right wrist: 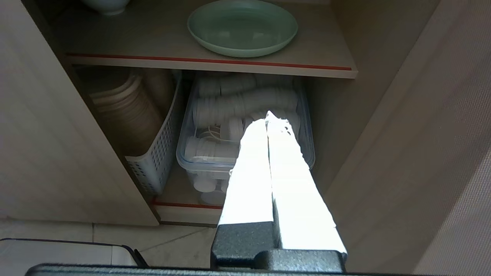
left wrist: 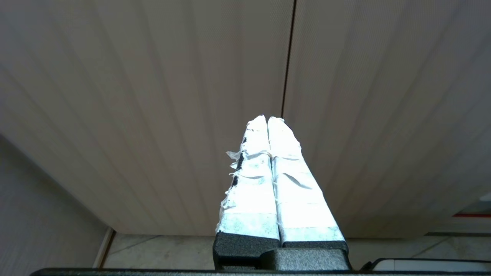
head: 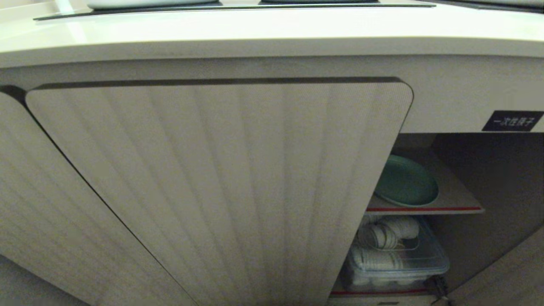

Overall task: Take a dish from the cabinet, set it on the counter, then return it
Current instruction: Take the plate from the cabinet

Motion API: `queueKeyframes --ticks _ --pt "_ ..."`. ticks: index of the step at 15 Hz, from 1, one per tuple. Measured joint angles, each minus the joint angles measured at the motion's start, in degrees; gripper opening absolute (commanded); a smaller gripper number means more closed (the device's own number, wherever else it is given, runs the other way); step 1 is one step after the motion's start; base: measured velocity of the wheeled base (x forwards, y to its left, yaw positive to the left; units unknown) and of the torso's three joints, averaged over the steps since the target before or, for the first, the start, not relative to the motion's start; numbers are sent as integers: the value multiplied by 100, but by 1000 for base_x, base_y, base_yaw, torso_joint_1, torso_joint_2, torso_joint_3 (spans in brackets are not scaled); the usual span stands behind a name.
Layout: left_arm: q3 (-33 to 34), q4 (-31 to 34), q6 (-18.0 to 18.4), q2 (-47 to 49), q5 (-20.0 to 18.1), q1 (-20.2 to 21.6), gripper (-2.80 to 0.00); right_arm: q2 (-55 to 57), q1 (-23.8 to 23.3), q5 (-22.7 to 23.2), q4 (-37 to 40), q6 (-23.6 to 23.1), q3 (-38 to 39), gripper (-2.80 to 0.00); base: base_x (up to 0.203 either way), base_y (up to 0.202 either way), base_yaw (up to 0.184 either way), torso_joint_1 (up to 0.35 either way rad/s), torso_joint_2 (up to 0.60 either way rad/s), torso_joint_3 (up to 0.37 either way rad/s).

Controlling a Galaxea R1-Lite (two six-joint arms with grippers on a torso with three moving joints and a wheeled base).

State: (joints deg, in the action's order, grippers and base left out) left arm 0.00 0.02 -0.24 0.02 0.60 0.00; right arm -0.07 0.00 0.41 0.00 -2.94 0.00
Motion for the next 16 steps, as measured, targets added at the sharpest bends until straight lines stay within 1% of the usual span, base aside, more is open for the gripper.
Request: queueKeyframes --ticks 16 --pt "0 2 0 0 -1 0 -280 0 0 7 1 -24 0 -280 0 0 0 0 0 0"
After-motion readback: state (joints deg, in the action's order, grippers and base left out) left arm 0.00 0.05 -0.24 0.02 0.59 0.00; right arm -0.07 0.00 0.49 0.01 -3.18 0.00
